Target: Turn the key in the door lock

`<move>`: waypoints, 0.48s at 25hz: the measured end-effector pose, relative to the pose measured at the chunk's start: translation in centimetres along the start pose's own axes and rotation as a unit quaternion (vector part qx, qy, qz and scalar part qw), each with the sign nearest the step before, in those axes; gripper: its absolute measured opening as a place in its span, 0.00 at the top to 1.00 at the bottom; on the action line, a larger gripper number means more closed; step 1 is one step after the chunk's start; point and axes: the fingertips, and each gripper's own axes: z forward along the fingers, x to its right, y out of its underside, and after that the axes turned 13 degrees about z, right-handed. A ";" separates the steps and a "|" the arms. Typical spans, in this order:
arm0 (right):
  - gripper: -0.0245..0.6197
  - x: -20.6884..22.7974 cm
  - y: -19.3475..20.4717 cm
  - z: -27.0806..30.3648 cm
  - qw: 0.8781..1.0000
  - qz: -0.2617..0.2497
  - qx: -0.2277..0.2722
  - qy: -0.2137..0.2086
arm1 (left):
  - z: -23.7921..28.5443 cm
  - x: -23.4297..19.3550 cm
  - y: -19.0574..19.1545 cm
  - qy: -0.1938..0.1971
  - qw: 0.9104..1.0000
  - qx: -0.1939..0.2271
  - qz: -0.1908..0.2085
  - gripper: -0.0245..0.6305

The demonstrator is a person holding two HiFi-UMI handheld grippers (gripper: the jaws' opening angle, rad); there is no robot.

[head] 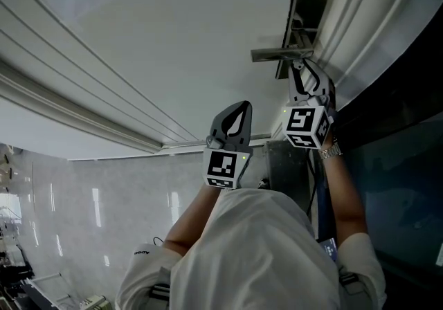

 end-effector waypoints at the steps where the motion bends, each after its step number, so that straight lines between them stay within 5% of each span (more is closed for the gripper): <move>1: 0.77 0.0 0.0 0.0 1.000 0.012 0.004 0.001 | 0.0 0.0 0.0 -0.002 1.000 0.000 -0.001 0.95; 6: 0.77 0.1 -0.1 0.0 0.989 0.142 0.017 -0.022 | -0.1 0.0 0.1 -0.007 1.000 -0.003 0.000 0.95; 12: 0.77 0.8 0.2 0.1 0.932 0.356 0.011 -0.068 | 0.3 0.2 0.5 -0.006 1.000 -0.010 0.001 0.95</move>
